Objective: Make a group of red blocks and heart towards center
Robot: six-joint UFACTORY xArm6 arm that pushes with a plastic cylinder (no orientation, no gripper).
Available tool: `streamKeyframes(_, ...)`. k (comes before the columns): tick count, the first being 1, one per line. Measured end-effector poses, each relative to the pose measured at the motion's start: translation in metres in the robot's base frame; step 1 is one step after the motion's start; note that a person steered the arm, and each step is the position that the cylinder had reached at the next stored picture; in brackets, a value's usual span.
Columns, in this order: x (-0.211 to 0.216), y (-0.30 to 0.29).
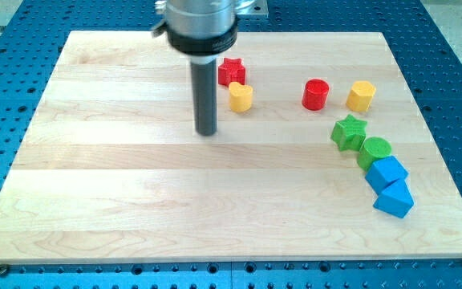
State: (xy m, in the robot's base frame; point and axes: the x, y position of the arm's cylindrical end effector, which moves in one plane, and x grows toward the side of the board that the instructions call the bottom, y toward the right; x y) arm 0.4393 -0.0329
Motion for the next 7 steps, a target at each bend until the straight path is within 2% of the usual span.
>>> streamKeyframes(1,-0.026,0.079)
streamKeyframes(2,-0.025,0.179)
streamKeyframes(3,-0.06,0.178)
streamKeyframes(4,-0.074,0.137)
streamKeyframes(5,-0.118,0.2)
streamKeyframes(6,-0.134,0.211)
streamKeyframes(7,-0.137,0.118)
